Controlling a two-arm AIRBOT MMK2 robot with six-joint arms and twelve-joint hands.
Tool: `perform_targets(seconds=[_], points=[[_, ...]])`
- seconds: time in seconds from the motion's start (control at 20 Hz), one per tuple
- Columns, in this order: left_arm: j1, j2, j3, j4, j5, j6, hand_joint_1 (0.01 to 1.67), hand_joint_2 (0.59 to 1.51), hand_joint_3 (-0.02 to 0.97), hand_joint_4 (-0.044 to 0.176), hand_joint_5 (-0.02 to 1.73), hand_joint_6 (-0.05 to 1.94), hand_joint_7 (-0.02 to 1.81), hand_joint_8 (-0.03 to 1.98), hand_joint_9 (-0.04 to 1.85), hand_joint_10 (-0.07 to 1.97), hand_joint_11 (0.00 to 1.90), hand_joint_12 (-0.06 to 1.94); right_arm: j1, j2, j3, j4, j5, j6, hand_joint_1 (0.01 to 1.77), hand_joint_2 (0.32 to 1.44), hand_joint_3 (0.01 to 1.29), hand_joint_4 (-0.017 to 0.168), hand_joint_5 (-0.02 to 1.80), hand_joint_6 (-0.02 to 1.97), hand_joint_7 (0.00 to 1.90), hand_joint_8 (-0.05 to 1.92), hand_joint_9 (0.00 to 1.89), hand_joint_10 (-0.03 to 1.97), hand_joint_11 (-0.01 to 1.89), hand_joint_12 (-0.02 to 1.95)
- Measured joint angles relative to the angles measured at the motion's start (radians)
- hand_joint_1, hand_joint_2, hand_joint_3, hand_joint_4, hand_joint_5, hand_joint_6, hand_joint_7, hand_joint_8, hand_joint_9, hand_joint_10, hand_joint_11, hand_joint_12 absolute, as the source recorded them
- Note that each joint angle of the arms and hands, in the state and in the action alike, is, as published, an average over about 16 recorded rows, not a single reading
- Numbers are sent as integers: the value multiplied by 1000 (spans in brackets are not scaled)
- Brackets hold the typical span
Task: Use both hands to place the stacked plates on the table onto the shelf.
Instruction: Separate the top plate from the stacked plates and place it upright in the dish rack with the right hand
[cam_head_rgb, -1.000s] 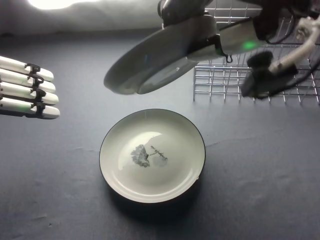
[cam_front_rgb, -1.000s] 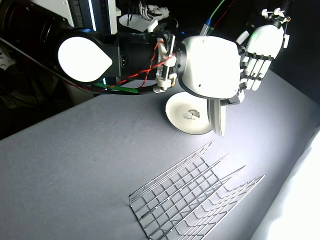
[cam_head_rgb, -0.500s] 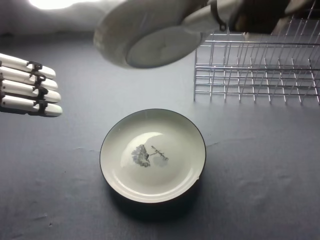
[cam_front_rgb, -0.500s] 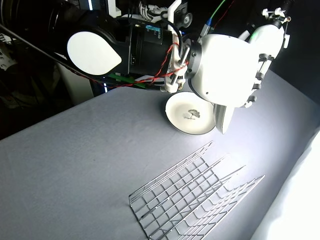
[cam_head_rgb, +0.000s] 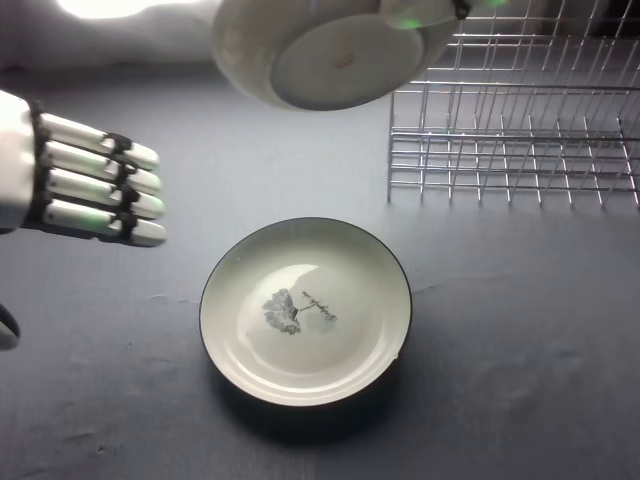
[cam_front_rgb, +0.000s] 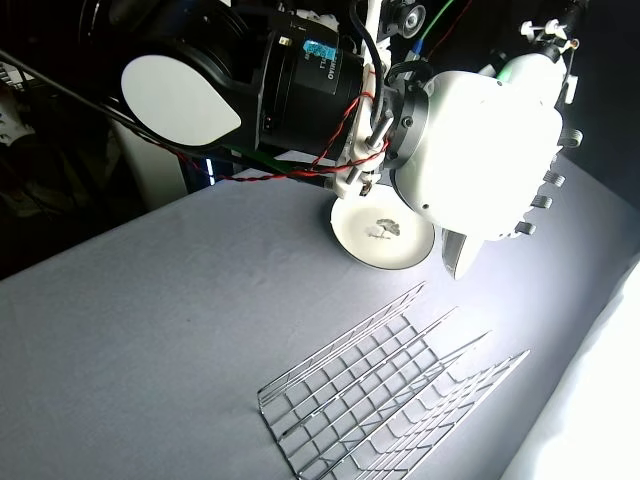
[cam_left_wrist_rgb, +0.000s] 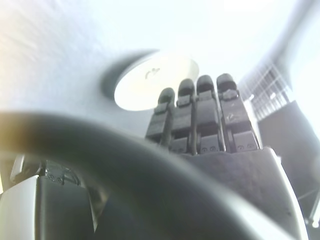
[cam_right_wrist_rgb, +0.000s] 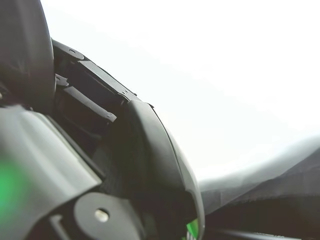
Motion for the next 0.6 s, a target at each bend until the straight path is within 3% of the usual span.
perform_targets(seconds=[0.6], points=[[-10,-139,73,9,-118,0,22,1112,18,1,25,5,46,16,18,6,15,-15,3,67,54,-23,-38,1,1442,1020,14,-9,975,793,1087,667,1007,902,848,1482]])
